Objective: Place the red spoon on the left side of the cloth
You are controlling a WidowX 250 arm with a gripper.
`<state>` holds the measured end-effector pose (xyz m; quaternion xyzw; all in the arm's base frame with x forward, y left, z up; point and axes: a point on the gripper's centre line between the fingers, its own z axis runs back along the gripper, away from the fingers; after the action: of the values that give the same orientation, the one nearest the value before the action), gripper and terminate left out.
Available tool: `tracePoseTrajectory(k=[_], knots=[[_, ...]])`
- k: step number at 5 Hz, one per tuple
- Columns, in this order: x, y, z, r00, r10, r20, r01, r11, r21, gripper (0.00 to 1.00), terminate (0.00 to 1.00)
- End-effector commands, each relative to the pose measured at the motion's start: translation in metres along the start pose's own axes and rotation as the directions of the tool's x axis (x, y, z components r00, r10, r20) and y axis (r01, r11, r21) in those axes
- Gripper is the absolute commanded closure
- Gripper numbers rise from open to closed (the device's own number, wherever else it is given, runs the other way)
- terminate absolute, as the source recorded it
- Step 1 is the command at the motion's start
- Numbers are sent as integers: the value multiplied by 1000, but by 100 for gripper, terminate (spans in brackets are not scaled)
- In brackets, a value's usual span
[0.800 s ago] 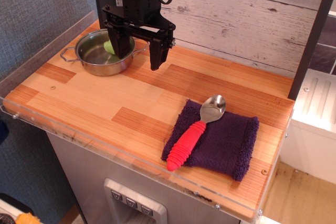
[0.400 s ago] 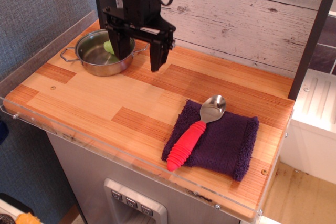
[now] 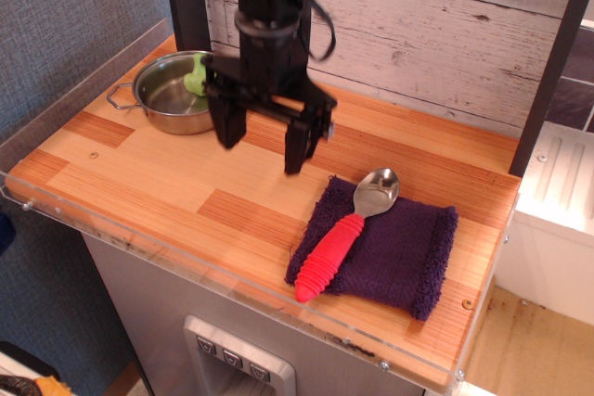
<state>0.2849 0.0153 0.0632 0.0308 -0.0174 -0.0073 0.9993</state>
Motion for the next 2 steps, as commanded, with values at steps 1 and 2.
tracePoseTrajectory(k=[1, 2], knots=[[-28, -62, 8, 986, -156, 63, 159, 987, -39, 0, 0], [-34, -91, 2, 970, -236, 59, 238, 970, -45, 0, 0]])
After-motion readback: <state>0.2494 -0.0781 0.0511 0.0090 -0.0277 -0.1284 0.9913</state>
